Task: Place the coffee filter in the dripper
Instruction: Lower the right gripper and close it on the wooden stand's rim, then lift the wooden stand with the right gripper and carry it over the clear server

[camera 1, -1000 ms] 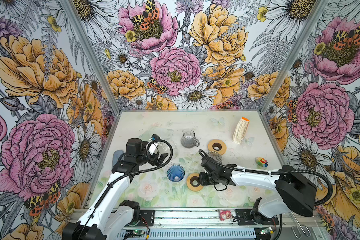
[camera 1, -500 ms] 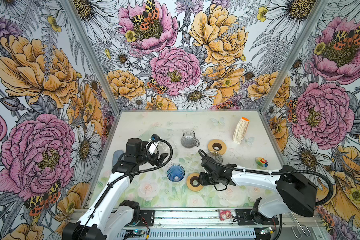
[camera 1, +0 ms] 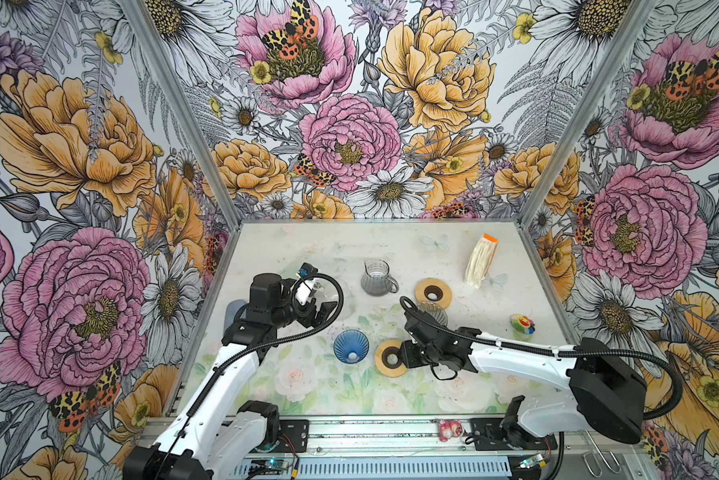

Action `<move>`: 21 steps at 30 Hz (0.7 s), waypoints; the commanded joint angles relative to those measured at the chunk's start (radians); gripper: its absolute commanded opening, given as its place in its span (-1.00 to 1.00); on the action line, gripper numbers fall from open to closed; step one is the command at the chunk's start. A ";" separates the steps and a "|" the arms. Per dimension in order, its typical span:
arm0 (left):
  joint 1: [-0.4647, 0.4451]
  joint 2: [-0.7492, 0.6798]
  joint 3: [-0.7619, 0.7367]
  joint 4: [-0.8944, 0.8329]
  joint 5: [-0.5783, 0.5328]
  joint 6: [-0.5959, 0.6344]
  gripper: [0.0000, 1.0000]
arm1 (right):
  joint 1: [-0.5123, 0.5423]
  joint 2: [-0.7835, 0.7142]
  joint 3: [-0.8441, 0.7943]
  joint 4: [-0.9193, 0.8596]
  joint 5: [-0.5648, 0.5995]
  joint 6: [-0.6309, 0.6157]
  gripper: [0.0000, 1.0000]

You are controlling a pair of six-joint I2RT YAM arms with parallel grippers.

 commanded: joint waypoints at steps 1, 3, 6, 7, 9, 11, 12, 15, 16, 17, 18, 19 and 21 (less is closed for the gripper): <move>0.002 -0.010 0.023 0.022 0.018 -0.008 0.98 | 0.004 -0.031 0.022 0.007 0.013 -0.021 -0.69; 0.002 -0.013 0.020 0.021 0.015 -0.006 0.98 | 0.005 -0.032 0.022 0.008 0.010 -0.023 -0.69; 0.004 -0.019 0.017 0.022 0.013 -0.004 0.98 | 0.007 -0.033 0.028 0.009 -0.002 -0.036 -0.69; 0.004 -0.020 0.015 0.022 0.011 -0.003 0.98 | 0.010 -0.034 0.031 0.008 -0.006 -0.040 -0.69; 0.005 -0.021 0.014 0.022 0.011 -0.001 0.98 | 0.014 -0.035 0.036 0.009 -0.008 -0.048 -0.69; 0.008 -0.021 0.015 0.022 0.012 -0.001 0.98 | 0.021 -0.035 0.040 0.010 -0.005 -0.060 -0.70; 0.008 -0.021 0.015 0.022 0.011 0.000 0.98 | 0.023 -0.038 0.043 0.010 -0.003 -0.063 -0.69; 0.008 -0.022 0.014 0.022 0.018 0.001 0.97 | 0.027 -0.045 0.051 0.009 0.003 -0.066 -0.69; 0.009 -0.023 0.014 0.022 0.020 0.001 0.98 | 0.027 -0.048 0.054 0.011 0.003 -0.065 -0.69; 0.010 -0.023 0.015 0.022 0.019 0.002 0.98 | 0.027 -0.053 0.058 0.010 0.003 -0.064 -0.69; 0.012 -0.024 0.015 0.021 0.017 0.002 0.97 | 0.028 -0.058 0.063 0.011 0.003 -0.063 -0.69; 0.012 -0.024 0.015 0.022 0.017 0.002 0.98 | 0.027 -0.061 0.069 0.010 0.005 -0.066 -0.69; 0.014 -0.024 0.016 0.022 0.018 0.002 0.98 | 0.028 -0.070 0.073 0.009 0.011 -0.068 -0.69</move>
